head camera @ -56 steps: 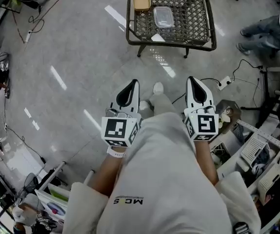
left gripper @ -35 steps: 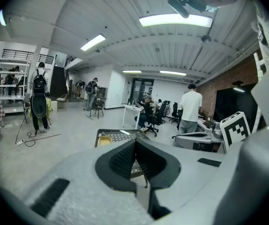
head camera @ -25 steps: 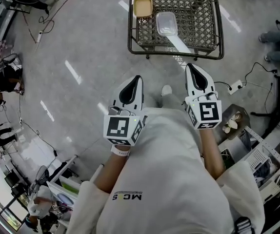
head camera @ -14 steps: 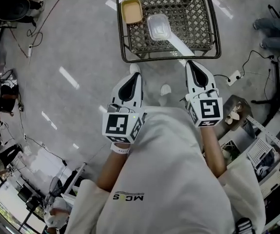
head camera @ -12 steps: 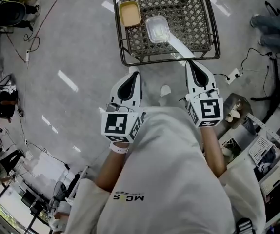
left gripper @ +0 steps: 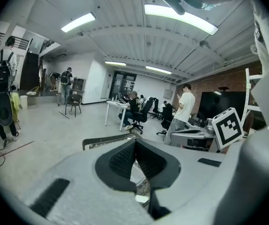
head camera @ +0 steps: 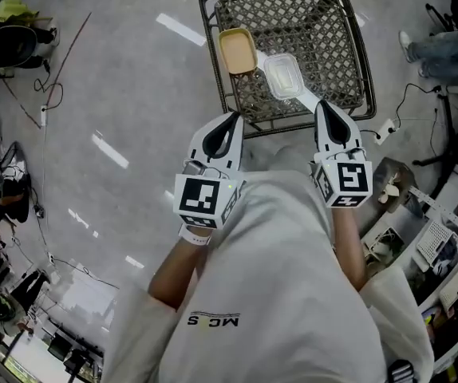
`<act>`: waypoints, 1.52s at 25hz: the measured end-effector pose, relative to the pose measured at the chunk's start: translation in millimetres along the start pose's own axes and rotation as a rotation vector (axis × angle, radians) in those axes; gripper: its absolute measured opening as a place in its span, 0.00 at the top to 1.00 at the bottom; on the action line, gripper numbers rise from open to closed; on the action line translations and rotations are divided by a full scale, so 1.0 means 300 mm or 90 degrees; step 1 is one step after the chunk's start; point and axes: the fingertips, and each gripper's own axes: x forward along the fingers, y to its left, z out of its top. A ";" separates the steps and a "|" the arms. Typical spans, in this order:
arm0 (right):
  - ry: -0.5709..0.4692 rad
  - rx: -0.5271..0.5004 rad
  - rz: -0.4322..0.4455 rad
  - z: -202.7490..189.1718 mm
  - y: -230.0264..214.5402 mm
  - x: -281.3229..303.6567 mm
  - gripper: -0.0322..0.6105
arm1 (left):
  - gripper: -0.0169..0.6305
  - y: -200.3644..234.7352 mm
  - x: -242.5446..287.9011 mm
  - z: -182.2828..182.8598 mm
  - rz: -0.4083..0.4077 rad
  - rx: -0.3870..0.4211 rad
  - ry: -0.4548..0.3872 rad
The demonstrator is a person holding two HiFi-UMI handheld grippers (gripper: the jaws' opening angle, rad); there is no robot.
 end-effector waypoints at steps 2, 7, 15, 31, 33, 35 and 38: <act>0.009 0.008 -0.012 0.002 0.017 0.049 0.92 | 0.94 0.057 0.017 0.004 -0.013 0.002 0.009; 0.029 0.024 -0.020 -0.014 0.026 0.116 0.92 | 0.94 0.116 0.066 0.005 -0.033 -0.002 0.036; 0.043 0.047 0.000 -0.068 0.011 0.210 0.92 | 0.94 0.097 0.150 -0.045 -0.061 0.006 0.072; 0.121 0.022 0.050 -0.311 0.044 0.456 0.84 | 0.94 0.173 0.250 -0.201 -0.048 -0.017 0.129; 0.131 0.023 0.054 -0.346 0.045 0.485 0.84 | 0.94 0.185 0.256 -0.225 -0.044 -0.019 0.137; 0.137 0.027 0.058 -0.377 0.047 0.514 0.83 | 0.94 0.199 0.261 -0.251 -0.040 -0.021 0.145; 0.146 0.030 0.060 -0.429 0.044 0.549 0.80 | 0.94 0.213 0.273 -0.285 -0.039 -0.023 0.153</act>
